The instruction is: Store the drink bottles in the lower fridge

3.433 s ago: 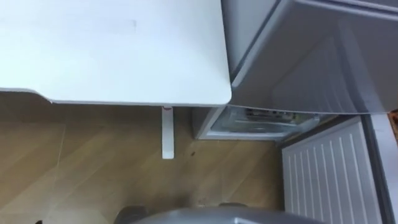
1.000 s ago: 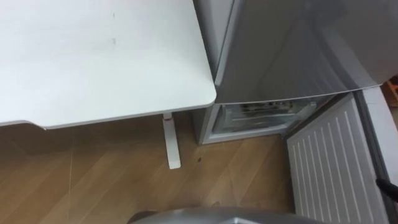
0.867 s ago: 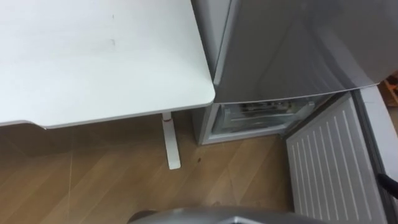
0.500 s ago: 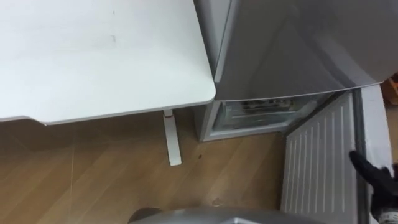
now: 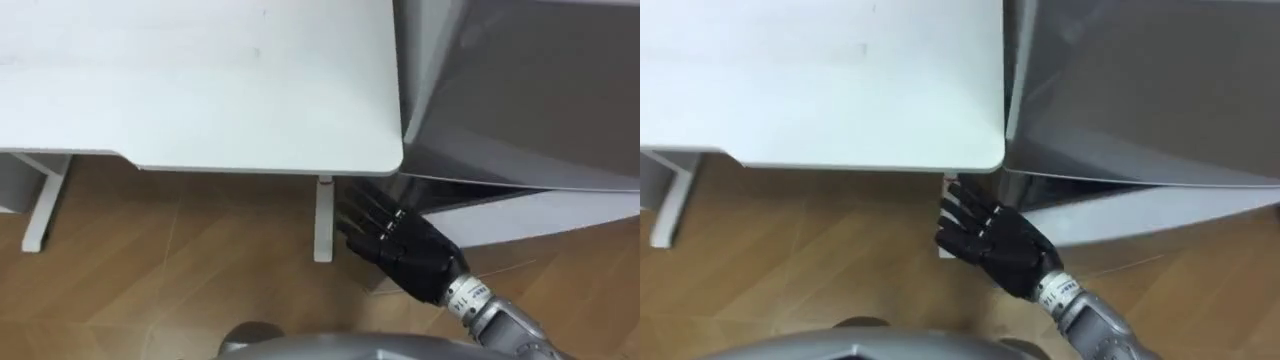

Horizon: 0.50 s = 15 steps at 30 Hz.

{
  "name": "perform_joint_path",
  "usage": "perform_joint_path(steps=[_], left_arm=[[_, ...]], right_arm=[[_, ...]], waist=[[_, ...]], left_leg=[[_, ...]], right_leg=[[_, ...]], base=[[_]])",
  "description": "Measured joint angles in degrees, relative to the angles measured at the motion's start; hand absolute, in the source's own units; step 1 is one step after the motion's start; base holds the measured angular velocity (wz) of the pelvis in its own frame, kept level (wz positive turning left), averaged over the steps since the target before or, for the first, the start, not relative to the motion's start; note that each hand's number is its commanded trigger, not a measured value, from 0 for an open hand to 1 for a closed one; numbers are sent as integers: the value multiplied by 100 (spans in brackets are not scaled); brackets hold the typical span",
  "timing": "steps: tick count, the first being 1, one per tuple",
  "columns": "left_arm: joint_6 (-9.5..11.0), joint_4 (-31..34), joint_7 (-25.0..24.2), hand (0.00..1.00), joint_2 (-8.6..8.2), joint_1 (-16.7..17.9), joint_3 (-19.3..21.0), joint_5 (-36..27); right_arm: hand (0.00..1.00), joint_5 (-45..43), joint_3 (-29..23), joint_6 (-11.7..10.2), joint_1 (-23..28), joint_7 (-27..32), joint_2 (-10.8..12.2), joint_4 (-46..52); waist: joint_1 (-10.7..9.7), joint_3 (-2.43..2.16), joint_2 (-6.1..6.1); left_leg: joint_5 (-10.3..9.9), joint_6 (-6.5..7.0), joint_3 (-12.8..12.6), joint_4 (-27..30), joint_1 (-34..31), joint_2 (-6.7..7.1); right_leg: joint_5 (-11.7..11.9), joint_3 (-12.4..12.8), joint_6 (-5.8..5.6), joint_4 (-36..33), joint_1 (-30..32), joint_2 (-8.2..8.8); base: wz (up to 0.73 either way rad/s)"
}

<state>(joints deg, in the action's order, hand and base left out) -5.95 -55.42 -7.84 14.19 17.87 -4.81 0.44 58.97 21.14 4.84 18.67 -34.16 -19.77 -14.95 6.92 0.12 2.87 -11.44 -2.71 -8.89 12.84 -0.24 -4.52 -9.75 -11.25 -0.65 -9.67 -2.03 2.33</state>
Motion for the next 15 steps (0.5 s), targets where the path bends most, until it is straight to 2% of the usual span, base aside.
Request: perform_joint_path(steps=[2, 5, 9, 12, 15], left_arm=[[4, 2, 0, 0, 0, -82, -103, -43], [-11, 13, 0, 0, 7, -81, -111, -89], [-124, 25, 7, 0, 10, -49, -103, -92], [-130, 33, 19, 0, 11, -29, -104, -92], [-122, 33, 26, 0, 9, -29, -92, -90]], right_arm=[[0, -4, -2, 27, 2, -81, -4, 3], [0, -125, -2, 31, 5, -334, 5, 24], [0, -405, -4, 166, 13, -501, -4, -8], [0, -505, -19, 232, 66, -597, -62, -13], [0, -760, -257, 266, 17, -781, -69, -278]], waist=[[34, -1, 8], [36, -6, -124], [-7, -25, -281], [-43, -34, -287], [-100, -37, -210]], left_leg=[[-66, 17, 2, 64, -22, -2], [-136, 46, 4, 82, -17, 2], [-132, 49, 16, 75, -23, 13], [-120, 47, 16, 68, -22, 18], [-108, 46, 14, 83, 27, 24]], right_leg=[[6, 8, -10, -11, -23, -1], [24, 12, -40, -17, -54, 4], [25, 9, -46, -15, -48, 11], [22, 7, -49, -5, -40, 11], [21, -3, -51, 15, -92, 17]], base=[[-3], [-3], [0], [0], [0]])
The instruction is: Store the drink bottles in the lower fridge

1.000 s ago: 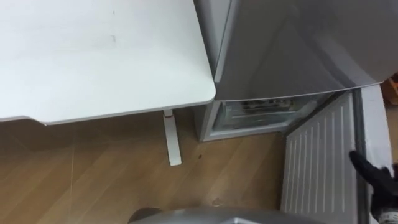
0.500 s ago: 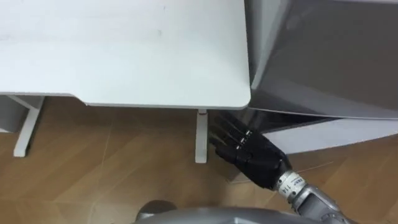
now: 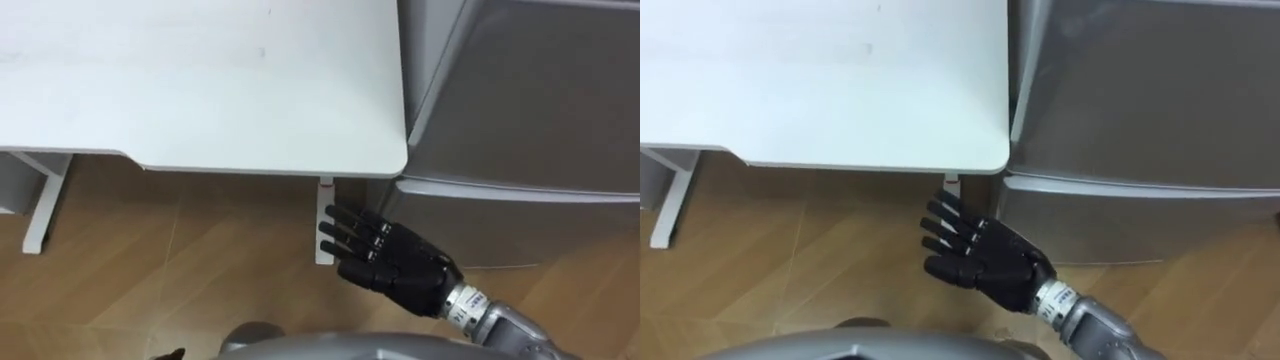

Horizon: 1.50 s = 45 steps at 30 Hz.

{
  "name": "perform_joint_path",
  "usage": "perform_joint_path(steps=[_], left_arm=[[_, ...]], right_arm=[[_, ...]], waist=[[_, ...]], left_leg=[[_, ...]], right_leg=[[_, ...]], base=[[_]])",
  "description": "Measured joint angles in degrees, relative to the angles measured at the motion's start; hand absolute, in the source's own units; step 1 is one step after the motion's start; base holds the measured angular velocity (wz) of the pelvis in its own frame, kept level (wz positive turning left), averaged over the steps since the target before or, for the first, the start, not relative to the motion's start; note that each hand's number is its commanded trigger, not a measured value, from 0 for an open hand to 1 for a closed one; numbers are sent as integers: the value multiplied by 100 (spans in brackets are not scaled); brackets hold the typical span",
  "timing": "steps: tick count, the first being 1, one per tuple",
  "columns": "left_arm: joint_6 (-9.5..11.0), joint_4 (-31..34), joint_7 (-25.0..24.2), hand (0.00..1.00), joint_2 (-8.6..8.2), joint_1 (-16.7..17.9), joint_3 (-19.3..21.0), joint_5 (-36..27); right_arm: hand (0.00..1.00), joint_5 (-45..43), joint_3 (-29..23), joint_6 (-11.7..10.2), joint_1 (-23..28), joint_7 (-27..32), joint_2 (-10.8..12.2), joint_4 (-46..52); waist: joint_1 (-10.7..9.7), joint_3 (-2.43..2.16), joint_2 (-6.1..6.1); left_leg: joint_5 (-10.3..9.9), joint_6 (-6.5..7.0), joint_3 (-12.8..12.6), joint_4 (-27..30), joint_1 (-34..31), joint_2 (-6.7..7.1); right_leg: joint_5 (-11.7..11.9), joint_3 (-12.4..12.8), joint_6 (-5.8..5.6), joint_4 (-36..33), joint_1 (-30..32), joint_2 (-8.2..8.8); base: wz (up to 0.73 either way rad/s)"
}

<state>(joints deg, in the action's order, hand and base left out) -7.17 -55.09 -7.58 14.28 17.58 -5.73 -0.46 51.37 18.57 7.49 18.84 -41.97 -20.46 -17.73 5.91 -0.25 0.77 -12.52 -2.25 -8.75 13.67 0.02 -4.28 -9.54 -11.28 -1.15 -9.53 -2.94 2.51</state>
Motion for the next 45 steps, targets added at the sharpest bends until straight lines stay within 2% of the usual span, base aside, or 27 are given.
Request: perform_joint_path(steps=[2, 3, 4, 10, 11, 15, 17, 23, 24, 25, 29, 35, 38, 40, 43, 45], left_arm=[[7, -2, 4, 0, 5, 5, 43, -1], [10, 1, 39, 0, 25, 9, 48, -1], [8, 2, 76, 0, 38, 36, 49, -1], [6, -14, 136, 0, 39, 56, 44, -1], [11, -18, 183, 0, 16, 84, 55, 5], [6, -63, 244, 0, -9, 97, 172, 7], [7, -67, 247, 0, -15, 98, 232, 9], [5, -230, 482, 0, -70, 101, 333, 157], [1, -232, 486, 0, -91, 125, 333, 172], [0, -233, 490, 0, -105, 127, 334, 190], [9, -240, 538, 0, -210, 87, 365, 245], [10, -235, 578, 0, -229, 63, 648, 363], [11, -297, 575, 0, -251, 12, 679, 535], [-6, -308, 562, 0, -302, -38, 764, 745], [-67, -338, 567, 0, -301, -178, 768, 745], [-79, -339, 571, 0, -332, -291, 773, 745]], right_arm=[[0, -255, -296, 0, 1, 2, -5, -291], [0, -478, -469, -2, 3, 7, -10, -494], [0, -743, -594, -12, 4, 6, -15, -774], [0, -1687, -832, -40, -82, 454, -41, -2141], [0, -1842, -897, -42, -100, 569, -5, -2423], [0, -2236, -1221, -60, -227, 963, 187, -3119], [0, -2270, -1313, -63, -312, 1127, 288, -3347], [0, -2446, -1548, -256, -623, 1577, 564, -4369], [0, -2461, -1561, -259, -674, 1623, 578, -4500], [0, -2465, -1566, -266, -697, 1657, 580, -4527], [0, -2627, -1570, -338, -873, 1912, 601, -4850], [0, -2721, -1608, -436, -926, 2243, 632, -5029], [0, -2738, -1769, -449, -926, 2325, 724, -5153], [0, -2856, -1769, -440, -1006, 2362, 725, -5227], [0, -2970, -1682, -441, -1215, 2515, 749, -5504], [0, -2963, -1641, -440, -1333, 2700, 839, -5608]], waist=[[1, -3, 32], [-29, -20, 102], [-95, -9, 147], [-124, 6, 195], [-131, 22, 219], [-181, 14, 183], [-236, 27, 202], [-367, 6, 141], [-385, 34, 163], [-389, 23, 119], [-418, 39, 80], [-437, 48, 155], [-453, 63, 192], [-429, 61, 194], [-420, 65, 198], [-407, 66, 180]], left_leg=[[-1, 0, -9, -6, 46, 1], [-1, 0, -6, -7, 61, 0], [-1, 0, 3, -8, 72, -1], [-28, 12, -35, -32, 150, -1], [-28, 12, -35, -25, 151, 0], [-26, 13, -31, -3, 165, -2], [-26, 14, 0, 12, 159, 1], [-28, 12, 102, 8, 169, 15], [-28, 11, 99, -9, 172, 14], [-28, 11, 98, -10, 173, 14], [-24, 7, 106, -37, 176, 20], [-20, 0, 161, -10, 194, 26], [-20, 0, 250, -13, 214, 66], [-21, 4, 251, -16, 219, 90], [-28, 15, 289, 1, 220, 104], [-30, 17, 339, 2, 211, 109]], right_leg=[[-3, -1, -4, -1, -16, 5], [-3, -5, -4, -2, -41, 5], [-3, -5, -4, 1, -80, 2], [-7, 20, -11, -4, -103, 4], [-10, 30, -13, -4, -102, 4], [-10, 32, -12, -6, -124, 4], [-9, 7, -11, -9, -134, 8], [-13, -55, -14, 99, -237, -5], [-14, -48, -13, 107, -236, -9], [-14, -43, -13, 109, -235, -9], [-15, -43, -15, 136, -234, -11], [-21, -142, -12, 188, -315, -7], [-47, -153, -27, 201, -363, 12], [-72, -129, -43, 188, -360, 32], [-73, -118, -46, 196, -395, 34], [-76, -125, -48, 197, -415, 28]], base=[[0], [0], [0], [-4], [0], [1], [5], [9], [0], [-3], [1], [7], [11], [3], [7], [10]])
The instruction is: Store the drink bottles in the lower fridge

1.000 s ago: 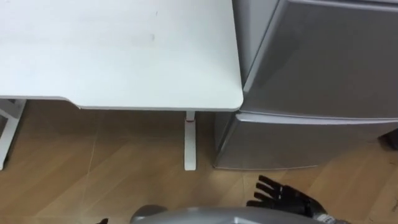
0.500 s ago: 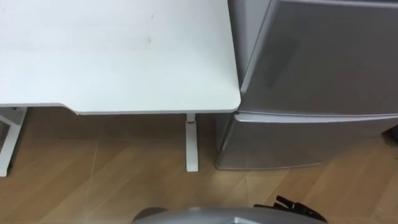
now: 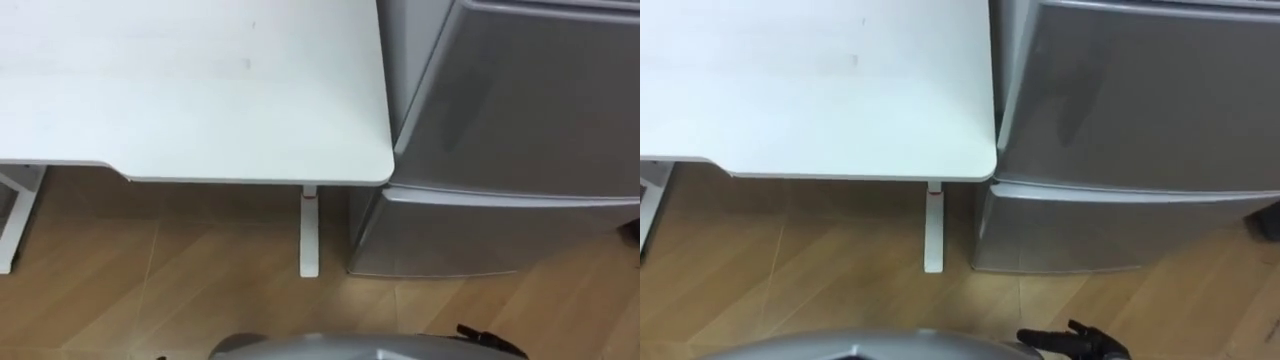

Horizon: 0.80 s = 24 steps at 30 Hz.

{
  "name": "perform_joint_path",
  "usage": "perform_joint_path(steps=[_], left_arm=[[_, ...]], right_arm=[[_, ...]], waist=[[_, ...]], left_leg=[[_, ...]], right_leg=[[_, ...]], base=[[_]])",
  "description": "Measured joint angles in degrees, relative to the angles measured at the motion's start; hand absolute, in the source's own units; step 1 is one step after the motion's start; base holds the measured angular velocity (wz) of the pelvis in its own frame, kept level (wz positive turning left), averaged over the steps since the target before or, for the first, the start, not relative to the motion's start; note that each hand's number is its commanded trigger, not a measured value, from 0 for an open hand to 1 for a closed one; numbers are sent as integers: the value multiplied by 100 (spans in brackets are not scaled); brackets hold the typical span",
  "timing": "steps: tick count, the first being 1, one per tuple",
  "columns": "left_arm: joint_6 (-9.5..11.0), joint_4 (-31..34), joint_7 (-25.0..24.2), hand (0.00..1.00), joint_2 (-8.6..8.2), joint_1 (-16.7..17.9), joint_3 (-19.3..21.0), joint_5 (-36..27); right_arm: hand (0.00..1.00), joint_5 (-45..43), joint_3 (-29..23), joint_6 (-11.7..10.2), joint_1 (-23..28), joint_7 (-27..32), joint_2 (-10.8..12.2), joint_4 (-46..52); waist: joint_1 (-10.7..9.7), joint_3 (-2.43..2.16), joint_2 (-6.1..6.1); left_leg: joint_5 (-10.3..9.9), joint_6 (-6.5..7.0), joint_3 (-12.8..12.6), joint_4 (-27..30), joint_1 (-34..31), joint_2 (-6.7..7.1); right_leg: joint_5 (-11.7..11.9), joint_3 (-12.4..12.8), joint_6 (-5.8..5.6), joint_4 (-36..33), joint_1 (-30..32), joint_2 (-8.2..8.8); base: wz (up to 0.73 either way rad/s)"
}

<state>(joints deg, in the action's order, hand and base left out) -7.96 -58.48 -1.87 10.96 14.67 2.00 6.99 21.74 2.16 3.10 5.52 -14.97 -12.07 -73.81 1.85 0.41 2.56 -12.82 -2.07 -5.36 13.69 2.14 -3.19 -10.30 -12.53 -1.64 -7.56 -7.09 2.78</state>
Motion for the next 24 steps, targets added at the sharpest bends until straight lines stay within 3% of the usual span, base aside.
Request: perform_joint_path(steps=[6, 24], left_arm=[[18, -147, -21, 0, -63, -126, -39, 409], [-34, -181, -366, 0, -73, -221, 1, 866]], right_arm=[[0, -218, 59, 1, -161, 198, 93, -1], [0, -429, 45, -55, -200, 214, 95, -167]], waist=[[-11, 13, -86], [-61, 16, -77]], left_leg=[[0, -1, 4, -7, -1, 1], [0, -1, 21, -23, 105, 19]], right_leg=[[-10, 35, 8, -1, 6, -7], [-39, 151, 10, -4, -105, -8]], base=[[1], [0]])
